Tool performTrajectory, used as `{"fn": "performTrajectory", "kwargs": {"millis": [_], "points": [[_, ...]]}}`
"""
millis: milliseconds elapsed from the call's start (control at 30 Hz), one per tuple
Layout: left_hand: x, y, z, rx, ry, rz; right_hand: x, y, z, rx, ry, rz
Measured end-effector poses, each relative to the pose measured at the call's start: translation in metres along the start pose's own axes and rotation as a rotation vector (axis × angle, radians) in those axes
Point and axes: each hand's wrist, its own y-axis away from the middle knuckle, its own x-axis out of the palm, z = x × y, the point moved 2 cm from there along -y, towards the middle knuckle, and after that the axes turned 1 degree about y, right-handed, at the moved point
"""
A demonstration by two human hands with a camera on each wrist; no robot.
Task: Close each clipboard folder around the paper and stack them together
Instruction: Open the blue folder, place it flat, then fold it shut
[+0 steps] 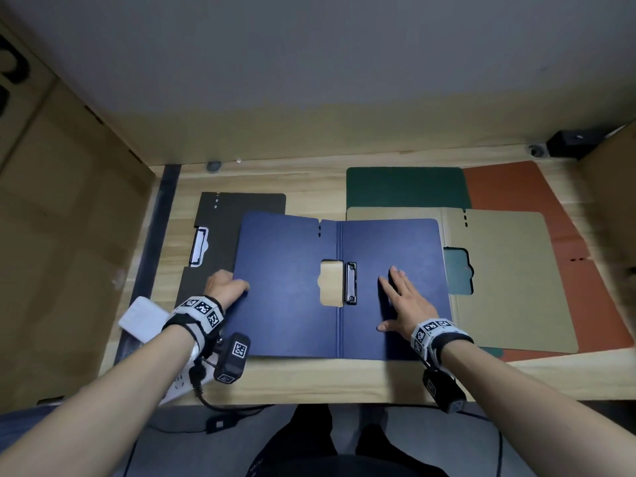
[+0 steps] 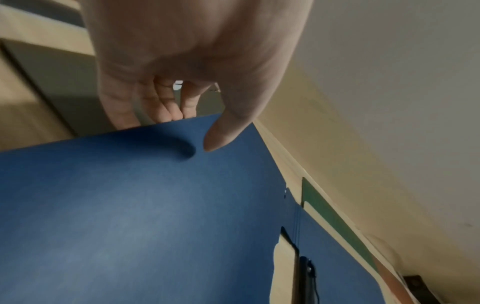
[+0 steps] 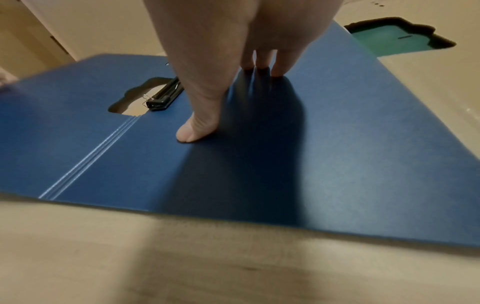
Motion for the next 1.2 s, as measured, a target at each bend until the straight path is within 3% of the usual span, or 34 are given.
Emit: {"fn": "performTrajectory", "kwargs": {"millis": [200, 333, 533, 700, 867, 1100, 1200], "points": [[-0.021, 0.043, -0.056, 0.230, 0.031, 0.231, -0.023, 0.002, 0.002, -0.048, -0.039, 0.059], [-0.021, 0.089, -0.097, 0.442, -0.039, 0.318, -0.060, 0.009, -0.007, -0.084, -0.169, -0.016], [0.018, 0.138, -0.153, 0.725, -0.390, 0.417, -0.104, 0.038, -0.020, -0.131, -0.270, -0.124], [0.074, 0.153, -0.181, 0.804, -0.421, 0.535, -0.120, 0.060, -0.028, -0.155, -0.440, -0.184], [0.104, 0.130, -0.170, 0.741, -0.438, 0.511, -0.102, 0.061, -0.056, -0.071, -0.550, -0.179], [0.134, 0.079, -0.088, 0.396, -0.479, 0.414, -0.059, 0.043, -0.095, 0.202, -0.531, -0.160], [0.148, 0.072, -0.058, 0.266, -0.358, 0.379, -0.040, 0.033, -0.094, 0.262, -0.513, -0.145]]}}
